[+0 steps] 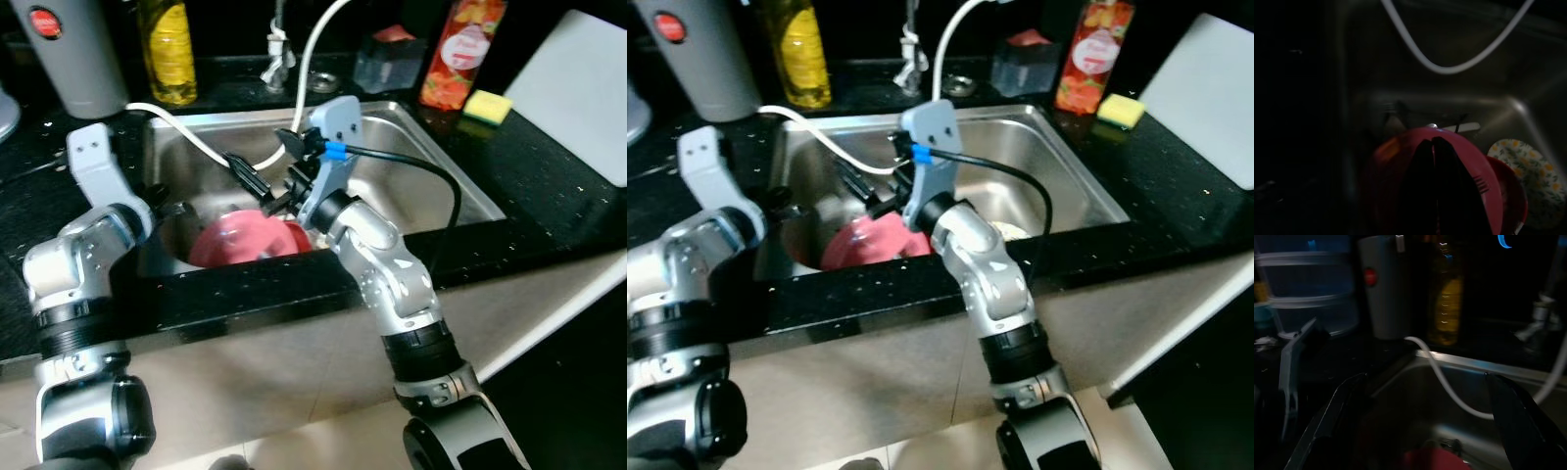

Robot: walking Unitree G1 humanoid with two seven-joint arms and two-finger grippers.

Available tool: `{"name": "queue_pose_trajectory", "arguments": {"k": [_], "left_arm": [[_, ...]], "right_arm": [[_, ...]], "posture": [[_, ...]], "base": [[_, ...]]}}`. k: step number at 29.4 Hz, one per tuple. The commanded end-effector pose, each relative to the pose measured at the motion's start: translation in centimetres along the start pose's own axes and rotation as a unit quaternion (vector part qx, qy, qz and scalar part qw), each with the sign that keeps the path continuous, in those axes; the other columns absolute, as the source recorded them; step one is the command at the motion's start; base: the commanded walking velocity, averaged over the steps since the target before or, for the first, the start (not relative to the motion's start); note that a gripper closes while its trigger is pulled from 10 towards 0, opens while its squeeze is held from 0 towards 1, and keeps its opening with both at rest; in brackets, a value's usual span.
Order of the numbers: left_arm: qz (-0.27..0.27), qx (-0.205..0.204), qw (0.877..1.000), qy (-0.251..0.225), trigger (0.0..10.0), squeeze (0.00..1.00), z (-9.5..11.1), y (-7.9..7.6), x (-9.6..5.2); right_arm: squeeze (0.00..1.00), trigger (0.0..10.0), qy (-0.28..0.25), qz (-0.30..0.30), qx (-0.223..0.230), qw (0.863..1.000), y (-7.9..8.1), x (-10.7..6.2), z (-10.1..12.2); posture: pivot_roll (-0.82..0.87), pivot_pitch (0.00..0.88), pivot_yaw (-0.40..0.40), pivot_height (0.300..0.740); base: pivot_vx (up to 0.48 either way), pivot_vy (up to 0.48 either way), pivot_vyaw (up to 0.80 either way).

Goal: Kitchen organization

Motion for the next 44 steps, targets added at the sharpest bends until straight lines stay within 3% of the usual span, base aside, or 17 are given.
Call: {"name": "queue_pose_trajectory", "arguments": {"k": [1, 2, 4, 5, 6, 8, 11, 14, 19, 20, 21, 24, 25, 28, 32, 36, 44], "left_arm": [[-0.008, 0.008, 1.0, 0.003, 10.0, 0.0, -0.2, -0.9, 0.5], [-0.034, 0.035, 0.999, 0.002, 10.0, 0.0, 0.6, -3.6, 2.3], [-0.034, 0.035, 0.999, 0.002, 10.0, 0.0, 0.6, -3.6, 2.3], [-0.047, 0.071, 0.996, 0.001, 10.0, 0.0, 1.2, -5.6, 3.5], [-0.047, 0.071, 0.996, 0.001, 10.0, 0.0, 1.2, -5.6, 3.5], [-0.057, 0.135, 0.988, -0.054, 10.0, 0.0, 3.9, -8.0, 4.3], [-0.057, 0.148, 0.984, -0.078, 10.0, 0.0, 4.9, -8.4, 4.2], [-0.04, 0.189, 0.971, -0.143, 10.0, 0.0, 7.4, -8.4, 2.7], [-0.02, 0.217, 0.961, -0.17, 10.0, 0.0, 7.8, -8.2, 1.7], [-0.006, 0.226, 0.953, -0.201, 10.0, 0.0, 7.9, -8.3, 0.0], [-0.006, 0.226, 0.953, -0.201, 10.0, 0.0, 7.9, -8.3, 0.0], [0.009, 0.238, 0.938, -0.253, 10.0, 0.0, 7.6, -8.6, -3.1], [0.009, 0.238, 0.938, -0.253, 10.0, 0.0, 7.6, -8.6, -3.1], [0.019, 0.215, 0.929, -0.302, 10.0, 0.0, 7.1, -9.0, -6.6], [0.027, 0.198, 0.926, -0.319, 10.0, 0.0, 6.1, -9.4, -8.2], [0.046, 0.189, 0.93, -0.312, 10.0, 0.0, 4.8, -9.5, -8.9], [0.041, 0.236, 0.927, -0.289, 10.0, 0.0, 3.2, -9.8, -8.7]], "right_arm": [[0.0, 10.0, 0.005, 0.002, 0.002, 1.0, 0.3, 0.0, -0.2], [0.0, 10.0, 0.004, -0.001, 0.004, 1.0, 0.5, -0.1, -0.3], [0.0, 10.0, 0.004, -0.001, 0.004, 1.0, 0.5, -0.1, -0.3], [0.0, 10.0, 0.002, -0.008, 0.006, 1.0, 0.5, -0.3, -0.2], [0.0, 10.0, 0.002, -0.008, 0.006, 1.0, 0.5, -0.3, -0.2], [0.0, 10.0, -0.002, -0.026, 0.009, 1.0, 0.0, -0.8, -0.1], [0.0, 10.0, -0.003, -0.032, 0.01, 0.999, -0.2, -0.9, -0.1], [0.0, 10.0, -0.008, -0.059, 0.011, 0.998, -1.4, -1.0, 0.1], [0.0, 10.0, -0.016, -0.086, 0.012, 0.996, -2.3, -1.0, 0.3], [0.0, 10.0, -0.027, -0.119, 0.005, 0.992, -3.5, -1.0, 0.7], [0.0, 10.0, -0.027, -0.119, 0.005, 0.992, -3.5, -1.0, 0.7], [0.0, 10.0, -0.045, -0.168, -0.014, 0.985, -5.2, -1.3, 1.4], [0.0, 10.0, -0.045, -0.168, -0.014, 0.985, -5.2, -1.3, 1.4], [0.0, 10.0, -0.062, -0.207, -0.043, 0.975, -6.8, -1.7, 2.4], [0.0, 10.0, -0.08, -0.237, -0.065, 0.966, -7.9, -2.9, 3.3], [0.0, 10.0, -0.081, -0.259, -0.074, 0.96, -8.7, -3.8, 2.8], [0.0, 10.0, -0.12, -0.33, -0.111, 0.93, -10.6, -4.8, 4.0]], "posture": [[0.17, 0.038, 0.0, 0.74], [0.14, 0.068, 0.032, 0.74], [0.14, 0.068, 0.032, 0.74], [0.13, 0.083, 0.053, 0.74], [0.13, 0.083, 0.053, 0.74], [0.12, 0.096, 0.06, 0.74], [0.12, 0.097, 0.058, 0.74], [0.14, 0.097, 0.034, 0.74], [0.15, 0.095, 0.026, 0.74], [0.16, 0.089, 0.013, 0.74], [0.16, 0.089, 0.013, 0.74], [0.17, 0.076, -0.02, 0.74], [0.17, 0.076, -0.02, 0.74], [0.17, 0.039, -0.035, 0.74], [0.18, 0.0, -0.05, 0.74], [0.18, 0.0, -0.025, 0.74], [0.18, 0.0, 0.058, 0.74]], "base": [[0.0, 0.0, 0.0], [0.0, 0.0, 0.0], [0.0, 0.0, 0.0], [0.0, 0.0, 0.0], [0.0, 0.0, 0.0], [0.0, 0.0, 0.0], [0.0, 0.0, 0.0], [0.0, 0.0, 0.0], [0.0, 0.0, 0.0], [0.0, 0.0, 0.0], [0.0, 0.0, 0.0], [0.0, 0.0, 0.0], [0.0, 0.0, 0.0], [0.0, 0.0, 0.0], [0.0, 0.0, 0.0], [0.0, 0.0, 0.0], [0.0, 0.0, 0.0]]}}
Point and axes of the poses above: a point about 5 cm out from each wrist's last joint towards the gripper, its own x axis pointing out of the wrist towards the gripper, its own z axis along the axis of the wrist's last joint, y = z × x, the point moved 5 cm from there along x, pointing out of the wrist towards the gripper, and after that the axes turned 13 degrees about x, right-handed, at the moved point
